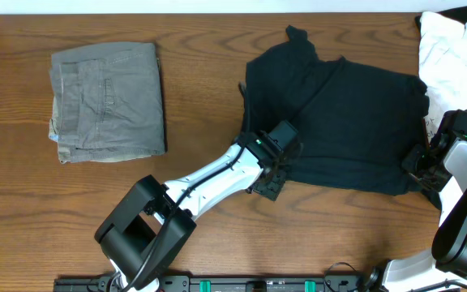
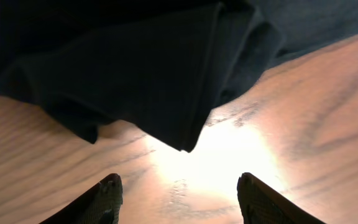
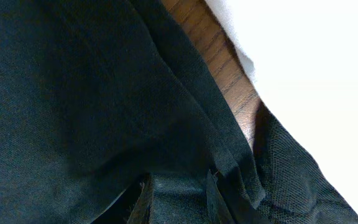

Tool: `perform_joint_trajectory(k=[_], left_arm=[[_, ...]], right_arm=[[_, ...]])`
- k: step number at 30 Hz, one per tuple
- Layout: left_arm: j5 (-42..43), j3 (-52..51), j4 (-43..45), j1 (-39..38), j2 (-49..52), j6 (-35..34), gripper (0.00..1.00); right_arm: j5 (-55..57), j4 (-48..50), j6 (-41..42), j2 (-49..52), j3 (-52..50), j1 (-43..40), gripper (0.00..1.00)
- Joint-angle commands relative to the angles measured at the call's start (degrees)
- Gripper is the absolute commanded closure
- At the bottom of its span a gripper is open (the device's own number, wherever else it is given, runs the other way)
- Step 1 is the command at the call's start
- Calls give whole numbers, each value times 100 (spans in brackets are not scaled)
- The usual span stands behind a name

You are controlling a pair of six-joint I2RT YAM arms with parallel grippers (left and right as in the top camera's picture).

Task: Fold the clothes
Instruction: 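Fold the grasped left edge rightward toward the shirt centre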

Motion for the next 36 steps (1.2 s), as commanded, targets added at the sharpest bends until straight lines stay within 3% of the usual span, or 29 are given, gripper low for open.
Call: perform_joint_trajectory(k=[1,36], left_arm=[[-660,61,31,-35,-79,127,38],[-979,50,393,-522,369,26,40]], right_arm=[[-691,13,-55,579,-398,61,71],[-732,35,-52,579,-400,61,69]])
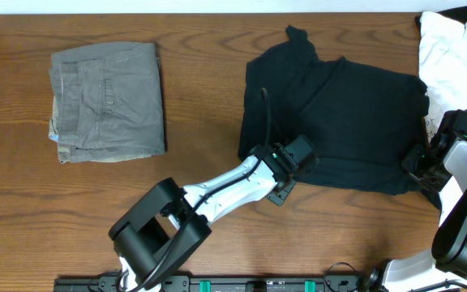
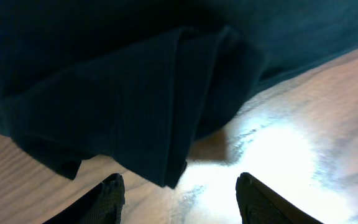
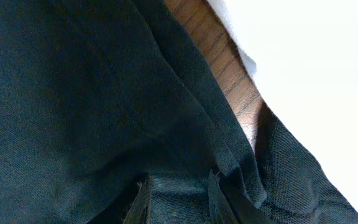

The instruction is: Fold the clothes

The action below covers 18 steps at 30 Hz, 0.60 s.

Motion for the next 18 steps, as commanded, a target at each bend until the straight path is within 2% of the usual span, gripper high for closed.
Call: perform_joint_trajectory(k=[1,16,18], left_arm=[[-199,50,-2,2,74,-44,40],[-501,50,254,2,140,-44,41],[-501,50,251,2,144,-44,49]], right_arm=[[-697,22,-52,579,-398,61,69],[-695,20,-55,579,-398,61,68],[-695,20,-55,579,-398,61,69]])
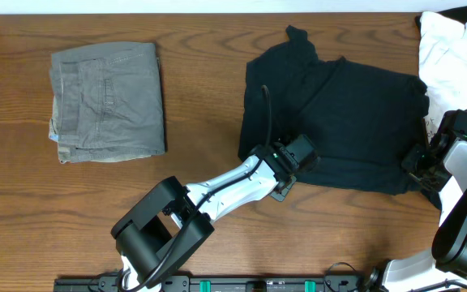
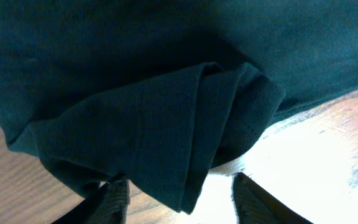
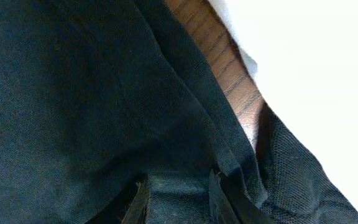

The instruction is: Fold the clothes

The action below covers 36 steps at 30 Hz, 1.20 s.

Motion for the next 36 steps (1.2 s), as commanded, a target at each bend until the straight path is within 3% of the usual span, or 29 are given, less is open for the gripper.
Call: perform_joint_trajectory(k=[1,15,23,36], left_arm=[[-151,50,-17,0,101,-22,51],[-151,46,-17,0,105,-22,52],[-151,13,-11,0,105,-22,45],[-120,-15,-59,0,105,-55,45]], right_arm=[[-688,17,-55,579,-398,61,69],[-688,17,-55,579,-398,61,68],[-688,17,-55,579,-398,61,68],[-688,17,-55,579,-398,61,68]])
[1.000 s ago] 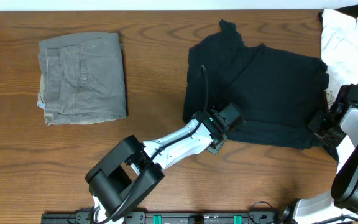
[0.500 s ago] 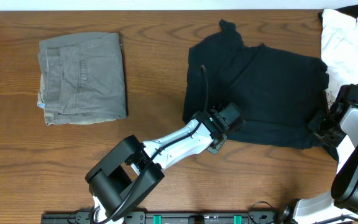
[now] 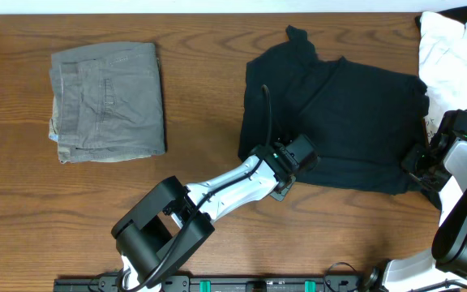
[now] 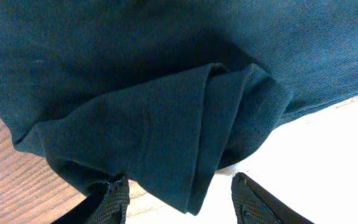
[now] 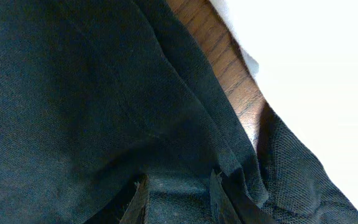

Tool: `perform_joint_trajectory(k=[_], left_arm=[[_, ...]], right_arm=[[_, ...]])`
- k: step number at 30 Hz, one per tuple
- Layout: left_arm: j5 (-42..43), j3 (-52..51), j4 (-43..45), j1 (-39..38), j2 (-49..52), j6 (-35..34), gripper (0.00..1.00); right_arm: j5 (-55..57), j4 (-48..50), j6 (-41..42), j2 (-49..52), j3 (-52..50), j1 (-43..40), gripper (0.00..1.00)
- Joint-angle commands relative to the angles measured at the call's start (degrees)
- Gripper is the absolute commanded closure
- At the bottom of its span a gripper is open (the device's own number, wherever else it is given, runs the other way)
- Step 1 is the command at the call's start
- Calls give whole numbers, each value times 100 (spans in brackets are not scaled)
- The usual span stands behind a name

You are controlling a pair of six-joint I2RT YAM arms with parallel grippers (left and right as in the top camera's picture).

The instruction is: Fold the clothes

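A dark navy T-shirt [image 3: 347,122] lies spread on the right half of the wooden table [image 3: 201,49]. My left gripper [image 3: 293,162] is at the shirt's lower left corner. In the left wrist view it [image 4: 182,202] is open, and a folded corner of the shirt [image 4: 166,137] reaches down between its fingers. My right gripper [image 3: 418,166] is at the shirt's lower right corner. In the right wrist view it [image 5: 180,199] is shut on a bunch of the shirt's cloth [image 5: 73,93].
Folded grey trousers [image 3: 108,101] lie at the far left. A heap of white cloth [image 3: 452,49] sits at the back right corner, touching the shirt's right edge, and shows beside my right gripper as white cloth [image 5: 316,74].
My left gripper has edged a little further onto the shirt's folded corner, which now reaches slightly deeper between its open fingers. The right gripper has not moved.
My left gripper stood open over bare wood just short of the shirt's lower left corner. Then it was further right with the corner close in front of its fingers, then with the fold between them. The right gripper stayed shut on the lower right corner throughout.
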Motion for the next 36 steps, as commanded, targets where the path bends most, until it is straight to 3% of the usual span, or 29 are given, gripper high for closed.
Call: perform_joint_trajectory(k=[1,16,22,26,36], left_arm=[[-39,-15,-81,2,101,-103,45],[42,48,-114,2,118,-96,45],[59,531,-680,9,-4,79,44],[678,704,-1078,2,-7,76,44],[809,553,-826,0,400,74,43]], right_arm=[[-673,15,-55,579,-398,61,67],[-673,15,-55,579,-398,61,67],[-673,17,-55,579,-398,61,67],[-673,17,-55,579,-398,61,67],[-673,17,-52,579,-398,61,67]])
